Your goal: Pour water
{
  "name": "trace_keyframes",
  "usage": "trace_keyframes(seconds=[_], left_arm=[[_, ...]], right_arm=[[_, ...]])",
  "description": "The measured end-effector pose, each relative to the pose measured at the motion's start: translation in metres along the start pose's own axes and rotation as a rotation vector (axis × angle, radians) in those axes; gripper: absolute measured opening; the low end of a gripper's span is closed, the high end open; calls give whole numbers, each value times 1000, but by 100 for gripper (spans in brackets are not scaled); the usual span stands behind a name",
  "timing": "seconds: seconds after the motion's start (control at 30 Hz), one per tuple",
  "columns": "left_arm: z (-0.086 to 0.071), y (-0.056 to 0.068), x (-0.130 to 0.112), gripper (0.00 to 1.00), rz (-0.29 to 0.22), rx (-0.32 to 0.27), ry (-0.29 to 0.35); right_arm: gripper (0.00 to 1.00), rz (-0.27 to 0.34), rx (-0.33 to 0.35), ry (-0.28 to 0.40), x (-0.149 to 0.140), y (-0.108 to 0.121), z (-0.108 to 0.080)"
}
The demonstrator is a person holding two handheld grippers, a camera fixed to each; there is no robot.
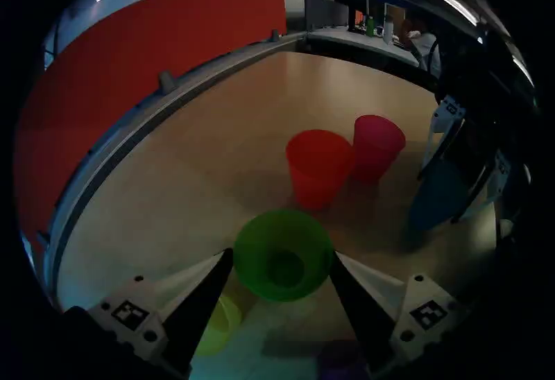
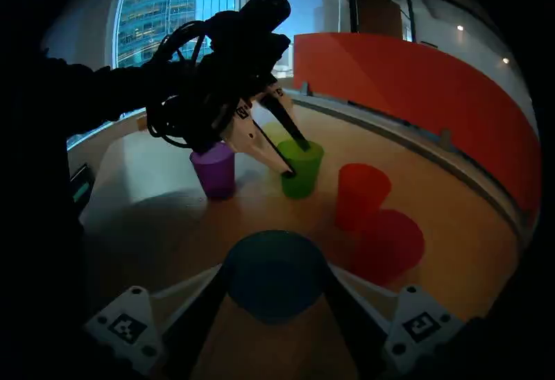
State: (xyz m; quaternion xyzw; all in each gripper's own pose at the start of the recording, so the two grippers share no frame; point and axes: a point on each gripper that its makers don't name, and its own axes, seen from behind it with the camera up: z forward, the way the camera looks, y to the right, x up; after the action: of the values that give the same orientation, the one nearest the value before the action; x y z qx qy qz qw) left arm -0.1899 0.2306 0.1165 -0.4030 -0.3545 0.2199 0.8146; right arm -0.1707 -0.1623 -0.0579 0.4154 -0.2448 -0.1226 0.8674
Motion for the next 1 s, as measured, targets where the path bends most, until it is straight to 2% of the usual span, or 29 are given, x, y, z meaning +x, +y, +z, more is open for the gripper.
trace_keyframes(seconds=[0.13, 0.27, 0.57, 0.77, 1.0], left_arm=[[3, 0, 0, 97, 5, 5, -1], [4, 0, 1, 89, -1, 2, 11], [-1, 1, 8, 88, -14, -14, 57], [-18, 0, 17, 88, -32, -14, 102], [-52, 2, 29, 88, -47, 7, 178]], right_arm=[[92, 4, -1, 1, 0, 1, 1], [92, 6, -1, 3, 0, 1, 1], [92, 7, -4, 3, 2, 1, 0], [92, 6, -12, 15, 10, 1, -3], [92, -10, -35, 38, 25, 0, -11]])
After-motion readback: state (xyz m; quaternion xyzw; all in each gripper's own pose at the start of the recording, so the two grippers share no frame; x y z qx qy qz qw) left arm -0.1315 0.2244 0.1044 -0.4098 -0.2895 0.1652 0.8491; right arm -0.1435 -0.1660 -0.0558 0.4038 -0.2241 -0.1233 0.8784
